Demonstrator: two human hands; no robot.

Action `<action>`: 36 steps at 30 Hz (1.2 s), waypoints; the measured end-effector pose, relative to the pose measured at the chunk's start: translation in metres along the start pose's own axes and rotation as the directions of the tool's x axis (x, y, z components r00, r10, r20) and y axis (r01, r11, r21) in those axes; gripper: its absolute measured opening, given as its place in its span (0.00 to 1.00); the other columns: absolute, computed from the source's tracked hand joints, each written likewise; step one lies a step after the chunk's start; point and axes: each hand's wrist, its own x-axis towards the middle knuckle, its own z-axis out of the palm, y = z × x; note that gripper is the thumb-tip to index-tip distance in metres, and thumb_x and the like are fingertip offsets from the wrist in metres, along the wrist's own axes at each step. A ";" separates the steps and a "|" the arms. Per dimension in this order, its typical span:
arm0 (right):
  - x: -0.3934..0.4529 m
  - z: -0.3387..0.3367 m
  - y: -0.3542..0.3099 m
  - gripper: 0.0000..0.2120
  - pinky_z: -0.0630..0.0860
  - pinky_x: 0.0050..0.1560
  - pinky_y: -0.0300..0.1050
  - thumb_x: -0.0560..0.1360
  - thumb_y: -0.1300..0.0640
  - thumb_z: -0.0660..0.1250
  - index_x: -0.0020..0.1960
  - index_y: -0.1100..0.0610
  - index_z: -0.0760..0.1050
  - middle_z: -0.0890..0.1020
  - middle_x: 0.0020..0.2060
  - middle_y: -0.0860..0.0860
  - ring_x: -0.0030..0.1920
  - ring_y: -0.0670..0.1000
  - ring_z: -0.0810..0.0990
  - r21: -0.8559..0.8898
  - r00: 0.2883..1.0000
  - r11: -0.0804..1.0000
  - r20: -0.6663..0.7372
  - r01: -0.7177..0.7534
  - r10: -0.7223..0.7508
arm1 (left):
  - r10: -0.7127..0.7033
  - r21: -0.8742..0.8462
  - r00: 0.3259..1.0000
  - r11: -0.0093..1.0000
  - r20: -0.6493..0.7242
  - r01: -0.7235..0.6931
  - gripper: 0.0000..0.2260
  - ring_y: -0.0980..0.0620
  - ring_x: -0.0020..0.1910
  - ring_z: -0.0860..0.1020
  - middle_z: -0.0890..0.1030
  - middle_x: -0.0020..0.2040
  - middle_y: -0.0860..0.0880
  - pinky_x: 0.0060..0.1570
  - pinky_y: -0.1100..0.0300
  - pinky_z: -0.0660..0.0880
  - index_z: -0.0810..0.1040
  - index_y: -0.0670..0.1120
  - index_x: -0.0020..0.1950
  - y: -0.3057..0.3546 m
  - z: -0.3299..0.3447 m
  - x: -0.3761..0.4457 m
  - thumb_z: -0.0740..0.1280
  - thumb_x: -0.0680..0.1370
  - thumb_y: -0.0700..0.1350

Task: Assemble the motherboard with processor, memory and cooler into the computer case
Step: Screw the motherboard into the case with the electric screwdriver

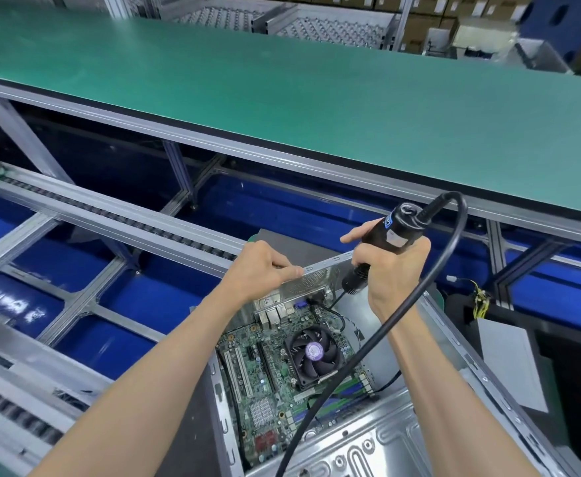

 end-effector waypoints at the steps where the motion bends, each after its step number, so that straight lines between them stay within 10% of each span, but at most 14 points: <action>1: 0.001 0.000 0.000 0.15 0.72 0.30 0.39 0.55 0.73 0.64 0.30 0.55 0.80 0.85 0.33 0.55 0.31 0.50 0.78 0.001 1.000 1.000 0.014 0.002 -0.002 | 0.001 0.000 1.000 1.000 -0.002 -0.001 0.10 0.55 0.21 0.61 0.71 0.19 0.54 0.23 0.66 0.59 0.88 0.50 0.39 0.000 0.000 0.000 0.74 0.75 0.54; 10: 0.011 0.012 -0.006 0.13 0.67 0.28 0.45 0.52 0.69 0.63 0.30 0.55 0.79 0.84 0.33 0.57 0.29 0.53 0.73 -0.052 0.946 0.998 0.318 -0.046 0.060 | 0.015 -0.019 1.000 1.000 -0.013 -0.016 0.10 0.53 0.21 0.59 0.69 0.20 0.52 0.22 0.65 0.58 0.87 0.49 0.38 0.000 0.000 -0.001 0.75 0.74 0.54; 29: 0.012 0.020 -0.009 0.12 0.73 0.34 0.48 0.54 0.71 0.62 0.30 0.57 0.78 0.82 0.32 0.59 0.34 0.60 0.77 -0.112 0.963 0.993 0.261 -0.046 0.074 | 0.087 0.083 0.995 0.993 -0.053 -0.083 0.12 0.52 0.21 0.67 0.78 0.24 0.53 0.22 0.64 0.64 0.87 0.51 0.37 -0.005 0.003 -0.001 0.72 0.75 0.57; 32: 0.010 0.015 -0.011 0.11 0.72 0.33 0.45 0.53 0.69 0.63 0.33 0.63 0.80 0.85 0.35 0.56 0.35 0.52 0.77 -0.141 0.970 0.988 0.222 -0.064 0.095 | 0.155 0.177 0.978 0.976 -0.137 -0.130 0.10 0.53 0.24 0.74 0.81 0.27 0.56 0.28 0.64 0.69 0.87 0.53 0.41 0.000 0.002 -0.011 0.72 0.74 0.58; 36: -0.003 -0.002 -0.015 0.13 0.72 0.35 0.44 0.53 0.71 0.64 0.32 0.58 0.81 0.86 0.36 0.58 0.32 0.52 0.76 -0.034 0.994 0.997 0.079 -0.067 0.069 | 0.026 -0.128 0.918 0.988 -0.397 -0.083 0.14 0.58 0.22 0.69 0.74 0.22 0.59 0.29 0.69 0.65 0.83 0.50 0.32 0.009 -0.002 -0.031 0.71 0.75 0.55</action>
